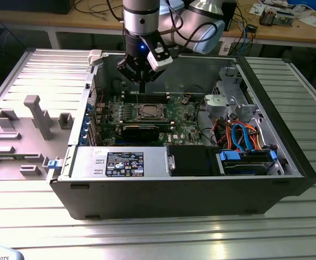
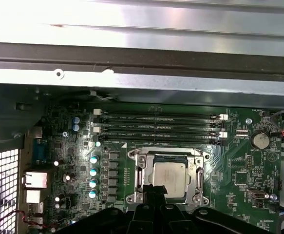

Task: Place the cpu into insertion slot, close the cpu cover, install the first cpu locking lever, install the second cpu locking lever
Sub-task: 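Install the first cpu locking lever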

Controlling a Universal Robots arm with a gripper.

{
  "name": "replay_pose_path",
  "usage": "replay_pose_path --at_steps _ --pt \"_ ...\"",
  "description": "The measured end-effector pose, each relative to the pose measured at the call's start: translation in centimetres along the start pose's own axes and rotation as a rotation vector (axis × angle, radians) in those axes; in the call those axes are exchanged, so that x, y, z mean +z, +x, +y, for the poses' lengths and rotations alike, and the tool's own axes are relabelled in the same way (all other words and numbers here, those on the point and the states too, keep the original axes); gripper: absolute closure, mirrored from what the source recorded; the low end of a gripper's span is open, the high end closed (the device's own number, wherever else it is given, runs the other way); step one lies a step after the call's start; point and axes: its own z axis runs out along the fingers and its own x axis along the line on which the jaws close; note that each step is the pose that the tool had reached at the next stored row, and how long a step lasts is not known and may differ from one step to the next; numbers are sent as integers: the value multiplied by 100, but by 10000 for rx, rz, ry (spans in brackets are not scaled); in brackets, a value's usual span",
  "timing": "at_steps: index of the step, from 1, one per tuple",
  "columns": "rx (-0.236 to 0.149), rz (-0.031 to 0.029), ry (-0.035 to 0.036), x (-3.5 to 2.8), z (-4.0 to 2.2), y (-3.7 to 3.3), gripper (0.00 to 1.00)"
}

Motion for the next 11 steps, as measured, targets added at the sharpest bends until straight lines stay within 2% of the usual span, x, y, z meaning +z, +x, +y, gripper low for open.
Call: replay_pose_path --at_steps 2,6,11 --pt "0 1 0 -1 1 34 89" --pt "1 0 -1 -2 6 148 89" --pt "0 0 0 -3 8 197 89"
